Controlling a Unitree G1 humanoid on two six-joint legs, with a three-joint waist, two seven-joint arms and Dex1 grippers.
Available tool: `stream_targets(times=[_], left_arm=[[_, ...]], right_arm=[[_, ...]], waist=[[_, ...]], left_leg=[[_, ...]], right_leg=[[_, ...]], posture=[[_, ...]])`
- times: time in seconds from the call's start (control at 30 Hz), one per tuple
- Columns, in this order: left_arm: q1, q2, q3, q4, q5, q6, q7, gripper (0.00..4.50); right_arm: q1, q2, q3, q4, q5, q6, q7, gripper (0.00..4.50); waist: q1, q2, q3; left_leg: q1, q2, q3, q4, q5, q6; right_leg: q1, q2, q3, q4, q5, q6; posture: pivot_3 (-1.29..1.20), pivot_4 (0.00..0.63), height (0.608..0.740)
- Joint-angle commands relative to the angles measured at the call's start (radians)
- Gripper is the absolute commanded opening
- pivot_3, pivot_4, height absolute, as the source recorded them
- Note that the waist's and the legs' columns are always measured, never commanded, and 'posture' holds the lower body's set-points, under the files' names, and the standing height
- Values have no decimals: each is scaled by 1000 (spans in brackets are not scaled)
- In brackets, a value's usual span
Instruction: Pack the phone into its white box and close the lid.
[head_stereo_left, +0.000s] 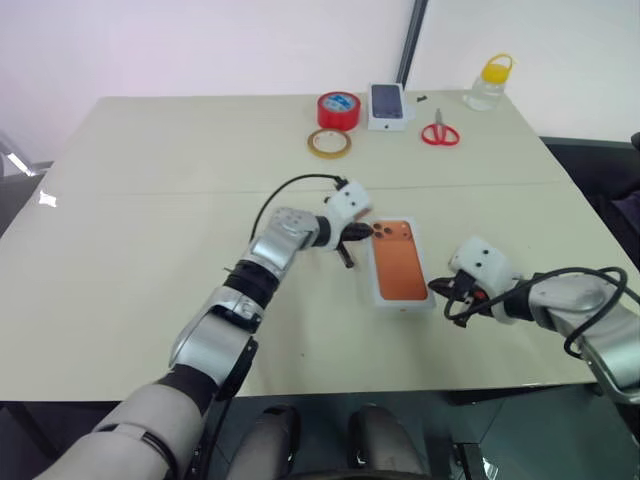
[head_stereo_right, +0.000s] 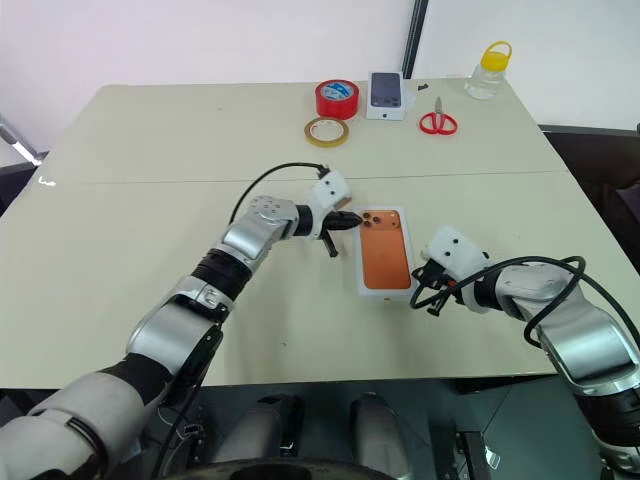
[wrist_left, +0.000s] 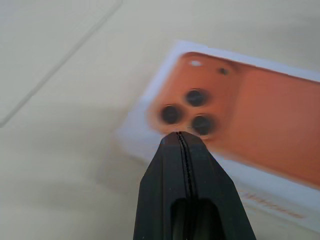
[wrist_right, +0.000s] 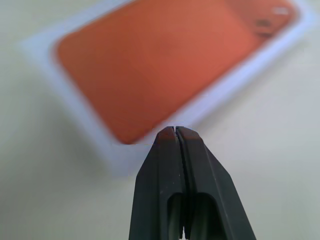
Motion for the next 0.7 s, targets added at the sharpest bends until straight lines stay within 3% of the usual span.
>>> stream_targets(times=[0.03,0.1,0.33,0.47,0.7], left_arm=[[68,104,119,-215,-59,43,20,0],[171,197,171,-364,-77,99,20,0],[450,348,341,-688,-148,271,91,0],[560,363,420,-777,-190,320,143,0],[633,364,448,-842,-213,351,207,0]], right_arm=[[-76,17,-86,73,-10,-67,-32,39],[-133,47,-103,143,3,-84,-42,39],[-249,103,-119,326,34,-145,13,39],[-258,102,-107,385,34,-181,56,39],[-269,124,-90,399,54,-202,105,39]], waist=[[-1,0,0],[-5,1,0],[18,2,0],[15,2,0],[12,2,0]], left_leg=[[0,0,0,-1,1,-1],[0,1,0,-1,1,-2],[0,0,-1,0,1,-2],[0,-1,-1,-1,1,-1],[0,0,-1,-1,1,-1]], right_leg=[[0,0,0,0,0,0],[-1,1,0,0,0,0],[1,0,0,-3,0,0],[1,-1,0,-3,0,0],[1,-1,0,-3,0,0]], posture=[[0,150,740],[0,150,740],[0,150,740],[0,150,740],[0,150,740]])
